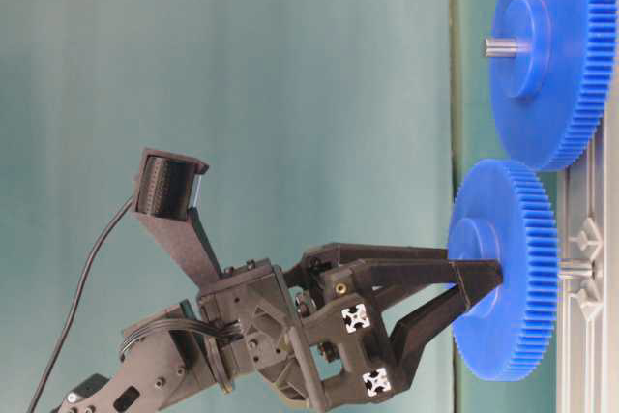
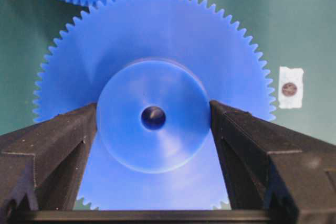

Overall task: Insert the small gear onto the shaft.
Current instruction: 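Align the gear's bore with the shaft, meshing teeth with the large gear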

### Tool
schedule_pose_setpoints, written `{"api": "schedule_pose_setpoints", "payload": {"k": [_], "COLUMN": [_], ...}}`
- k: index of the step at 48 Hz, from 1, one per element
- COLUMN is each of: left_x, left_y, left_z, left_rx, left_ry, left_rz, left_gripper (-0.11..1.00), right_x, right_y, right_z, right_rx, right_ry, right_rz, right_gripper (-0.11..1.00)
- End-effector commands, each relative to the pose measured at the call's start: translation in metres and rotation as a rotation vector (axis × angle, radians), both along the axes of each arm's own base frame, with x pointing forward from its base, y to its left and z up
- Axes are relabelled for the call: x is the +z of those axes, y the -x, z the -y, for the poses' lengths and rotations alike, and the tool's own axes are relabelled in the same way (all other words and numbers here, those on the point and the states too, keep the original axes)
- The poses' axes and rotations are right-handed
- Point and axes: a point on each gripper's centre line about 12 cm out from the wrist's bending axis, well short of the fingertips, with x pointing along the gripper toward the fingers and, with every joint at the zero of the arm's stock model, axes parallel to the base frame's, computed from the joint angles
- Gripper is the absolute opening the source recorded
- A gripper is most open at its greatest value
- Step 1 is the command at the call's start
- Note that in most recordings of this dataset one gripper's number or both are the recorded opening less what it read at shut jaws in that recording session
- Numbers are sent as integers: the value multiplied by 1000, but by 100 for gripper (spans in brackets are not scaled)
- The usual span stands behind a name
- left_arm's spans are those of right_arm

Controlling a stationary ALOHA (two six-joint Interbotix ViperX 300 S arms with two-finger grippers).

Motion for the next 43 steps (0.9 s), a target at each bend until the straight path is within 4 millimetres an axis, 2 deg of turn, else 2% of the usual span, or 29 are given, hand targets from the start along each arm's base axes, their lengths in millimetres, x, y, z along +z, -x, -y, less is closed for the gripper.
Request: {"api": "schedule_pose_setpoints", "payload": {"k": [1, 18, 28, 43], "left_x": [9, 16, 15, 35], "left_y": [-2, -3, -5, -3], "left_z": [0, 1, 1, 1], "left_rx": [-8, 0, -3, -1], "left_ry": [-9, -4, -6, -9], "left_rz": [36, 60, 61, 105], "left_gripper": [81, 82, 89, 89], "right_x": [8, 9, 8, 8], "right_y": [-4, -4, -4, -3], "right_z": [1, 1, 1, 1], "right_rx": [-7, -9, -13, -13], "right_ry": [-5, -11, -24, -22], "right_rz": [23, 27, 25, 25], "right_gripper": [20, 20, 20, 20]}}
